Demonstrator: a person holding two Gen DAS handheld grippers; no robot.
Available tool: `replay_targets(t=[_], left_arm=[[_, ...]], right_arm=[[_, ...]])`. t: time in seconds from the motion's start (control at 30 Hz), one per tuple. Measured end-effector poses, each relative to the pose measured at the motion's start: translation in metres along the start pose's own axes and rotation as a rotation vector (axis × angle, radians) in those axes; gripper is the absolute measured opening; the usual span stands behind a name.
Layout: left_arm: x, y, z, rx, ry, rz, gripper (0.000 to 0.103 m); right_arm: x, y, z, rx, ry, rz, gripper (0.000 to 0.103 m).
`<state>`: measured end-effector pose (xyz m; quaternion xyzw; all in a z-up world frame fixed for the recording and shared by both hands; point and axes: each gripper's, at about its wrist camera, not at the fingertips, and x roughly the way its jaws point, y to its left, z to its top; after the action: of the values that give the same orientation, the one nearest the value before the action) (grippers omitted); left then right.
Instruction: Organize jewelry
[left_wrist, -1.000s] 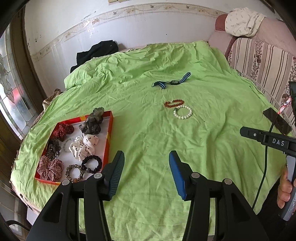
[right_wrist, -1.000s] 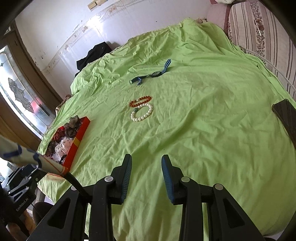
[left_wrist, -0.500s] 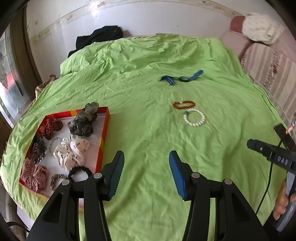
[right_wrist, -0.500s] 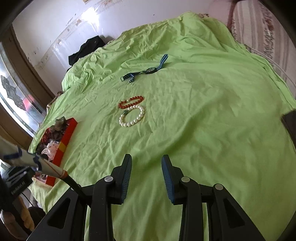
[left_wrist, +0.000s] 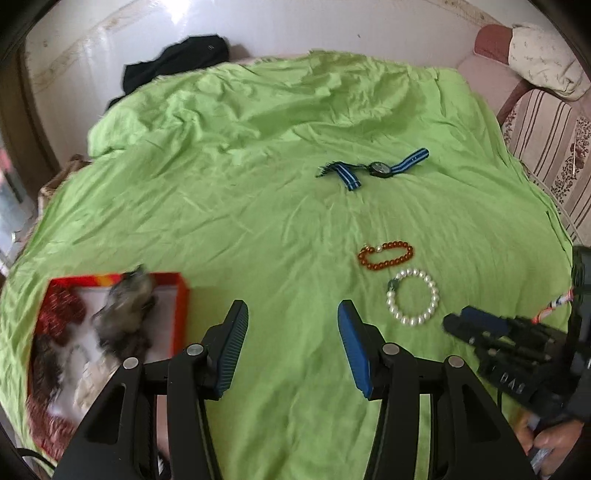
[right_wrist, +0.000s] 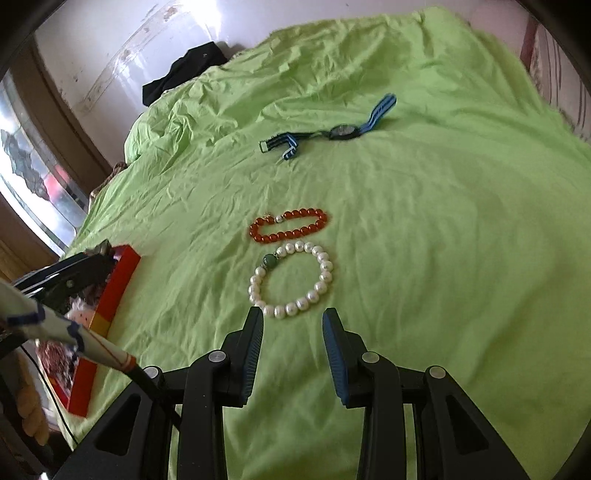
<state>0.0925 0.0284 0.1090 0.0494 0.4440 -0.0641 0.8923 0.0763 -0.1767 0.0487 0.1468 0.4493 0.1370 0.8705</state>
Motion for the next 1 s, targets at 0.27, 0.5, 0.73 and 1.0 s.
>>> replay_targets(t=[0.27, 0.5, 0.73, 1.0], left_arm=[[0.055, -0.022, 0.005, -0.042, 0.091, -0.152, 0.049], [0.090, -0.068, -0.003, 0.009, 0.143, -0.269, 0.049], [0.100, -0.072, -0.007, -0.017, 0.178, -0.225, 0.009], [0.083, -0.025, -0.037, -0.094, 0.206, -0.289, 0.009]], right_arm=[[0.021, -0.021, 0.012, 0.048, 0.021, 0.048, 0.036], [0.010, -0.055, 0.035, 0.154, -0.037, 0.055, 0.036], [0.021, -0.051, 0.049, 0.117, -0.039, 0.075, 0.036], [0.067, -0.030, 0.080, -0.007, 0.011, 0.032, 0.036]])
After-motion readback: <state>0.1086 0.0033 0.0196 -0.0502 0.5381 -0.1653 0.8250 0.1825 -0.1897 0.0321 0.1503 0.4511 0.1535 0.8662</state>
